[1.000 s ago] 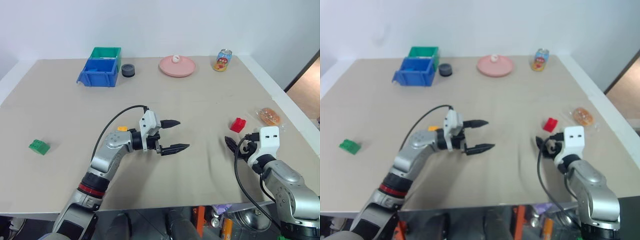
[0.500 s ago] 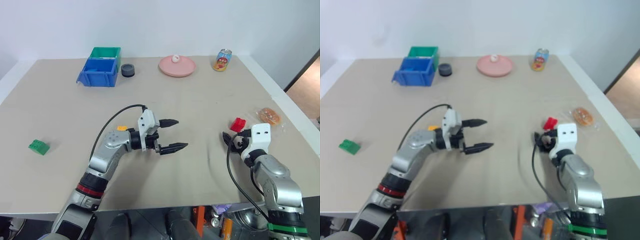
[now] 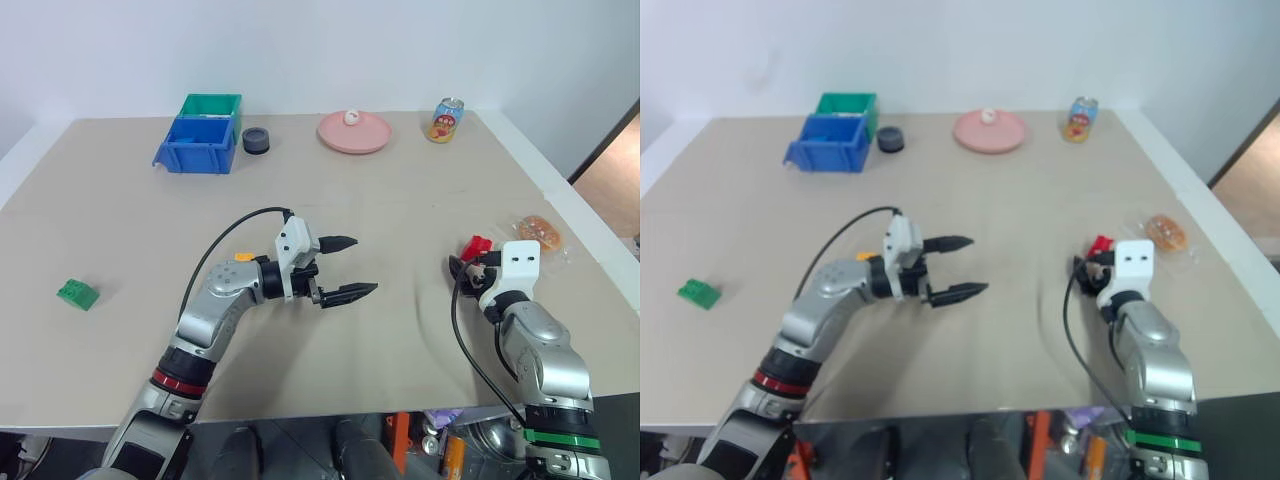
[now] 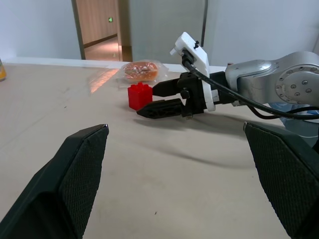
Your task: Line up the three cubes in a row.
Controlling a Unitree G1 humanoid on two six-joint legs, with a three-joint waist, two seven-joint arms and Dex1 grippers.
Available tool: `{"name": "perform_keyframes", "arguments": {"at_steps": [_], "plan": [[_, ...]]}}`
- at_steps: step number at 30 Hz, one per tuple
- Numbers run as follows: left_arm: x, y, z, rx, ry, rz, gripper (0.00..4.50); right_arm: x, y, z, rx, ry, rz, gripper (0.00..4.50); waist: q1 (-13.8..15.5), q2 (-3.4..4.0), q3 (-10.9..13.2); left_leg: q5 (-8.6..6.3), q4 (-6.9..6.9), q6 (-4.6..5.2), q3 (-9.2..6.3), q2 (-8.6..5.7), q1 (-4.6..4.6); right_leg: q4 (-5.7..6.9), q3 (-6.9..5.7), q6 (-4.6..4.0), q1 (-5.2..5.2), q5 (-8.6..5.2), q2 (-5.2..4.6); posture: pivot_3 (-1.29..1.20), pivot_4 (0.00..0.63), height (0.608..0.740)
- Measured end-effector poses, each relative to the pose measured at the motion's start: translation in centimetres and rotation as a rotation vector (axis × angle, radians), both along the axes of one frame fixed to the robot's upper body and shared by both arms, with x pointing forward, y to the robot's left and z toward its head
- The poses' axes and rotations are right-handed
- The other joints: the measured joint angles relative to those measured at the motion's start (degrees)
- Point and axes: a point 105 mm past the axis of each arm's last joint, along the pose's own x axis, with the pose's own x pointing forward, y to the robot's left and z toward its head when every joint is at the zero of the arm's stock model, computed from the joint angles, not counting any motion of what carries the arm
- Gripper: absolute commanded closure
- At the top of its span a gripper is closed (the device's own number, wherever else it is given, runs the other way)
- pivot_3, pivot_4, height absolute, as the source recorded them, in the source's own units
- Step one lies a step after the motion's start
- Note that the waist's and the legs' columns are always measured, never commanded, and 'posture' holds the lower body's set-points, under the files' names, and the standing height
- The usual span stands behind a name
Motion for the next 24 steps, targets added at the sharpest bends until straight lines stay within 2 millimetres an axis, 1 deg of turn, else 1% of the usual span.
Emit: {"name": "perform_keyframes", "arguments": {"at_steps": [5, 7, 8, 12, 18, 19, 20, 22, 23, 24], "plan": [[0.1, 0.1, 0.1, -0.007, 0.001, 0.007, 0.0, 0.3, -0.4, -0.3, 0.007, 0.008, -0.018, 3.61, -0.02, 0.0, 0.0, 0.0, 0.0, 0.0, 0.0, 0.0, 0.0, 0.0, 0.0, 0.0, 0.0, 0.0, 0.0, 0.0, 0.15, 0.74], [0.1, 0.1, 0.2, -0.015, 0.003, 0.011, 0.0, 0.5, -0.5, -0.2, 0.004, 0.004, -0.025, 4.37, -0.02, 0.0, 0.0, 0.0, 0.0, 0.0, 0.0, 0.0, 0.0, 0.0, 0.0, 0.0, 0.0, 0.0, 0.0, 0.0, 0.15, 0.74], [0.2, 0.2, 0.2, -0.017, 0.003, 0.014, 0.0, 0.6, -0.5, -0.1, 0.002, 0.001, -0.027, 4.44, -0.02, 0.0, 0.0, 0.0, 0.0, 0.0, 0.0, 0.0, 0.0, 0.0, 0.0, 0.0, 0.0, 0.0, 0.0, 0.0, 0.15, 0.74], [0.1, 0.1, 0.4, -0.021, -0.002, 0.018, 0.0, 1.0, -0.4, 0.3, 0.003, -0.015, -0.027, 4.44, -0.01, 0.0, 0.0, 0.0, -0.01, 0.0, 0.0, 0.0, 0.0, 0.0, 0.0, 0.0, 0.0, -0.01, 0.0, 0.0, 0.15, 0.74], [0.0, 0.3, 0.3, -0.024, 0.001, 0.023, 0.0, 1.0, -0.2, 0.1, 0.012, -0.006, 0.002, 4.44, -0.02, 0.0, 0.0, 0.0, -0.01, 0.0, 0.0, 0.0, 0.0, 0.0, 0.0, 0.0, 0.0, 0.0, 0.0, 0.0, 0.15, 0.74], [0.0, 0.4, 0.3, -0.025, 0.002, 0.026, 0.0, 1.0, -0.1, 0.1, 0.012, -0.005, 0.012, 3.92, -0.02, 0.0, 0.0, 0.0, -0.01, 0.0, 0.0, 0.0, 0.0, 0.0, 0.0, 0.0, 0.0, 0.0, 0.0, 0.0, 0.15, 0.74], [0.1, 0.5, 0.3, -0.026, 0.001, 0.03, 0.0, 1.0, 0.0, 0.1, 0.016, -0.005, 0.02, 3.55, -0.02, 0.0, 0.0, 0.0, -0.01, 0.0, 0.0, 0.0, 0.0, 0.0, 0.0, 0.0, 0.0, 0.0, 0.0, 0.0, 0.15, 0.74], [0.2, 0.8, 0.4, -0.032, 0.0, 0.039, 0.0, 1.0, 0.0, 0.2, 0.023, -0.004, 0.036, 2.99, -0.02, 0.0, 0.0, 0.0, 0.0, 0.0, 0.0, 0.0, 0.0, 0.0, 0.0, 0.0, 0.0, 0.0, 0.0, 0.0, 0.15, 0.74], [0.2, 0.8, 0.5, -0.033, -0.001, 0.042, 0.0, 0.8, 0.0, 0.3, 0.024, 0.003, 0.04, 2.52, 0.0, 0.0, 0.0, 0.0, -0.01, 0.0, 0.0, 0.0, 0.0, 0.0, 0.0, 0.0, 0.0, -0.01, -0.01, 0.0, 0.15, 0.74], [0.3, 0.9, 0.5, -0.033, -0.001, 0.043, 0.0, 0.6, 0.0, 0.4, 0.026, 0.01, 0.046, 2.2, 0.01, 0.0, 0.0, 0.0, -0.02, 0.0, 0.0, 0.0, -0.01, 0.0, 0.0, -0.01, -0.01, -0.01, 0.0, 0.0, 0.15, 0.74]]}}
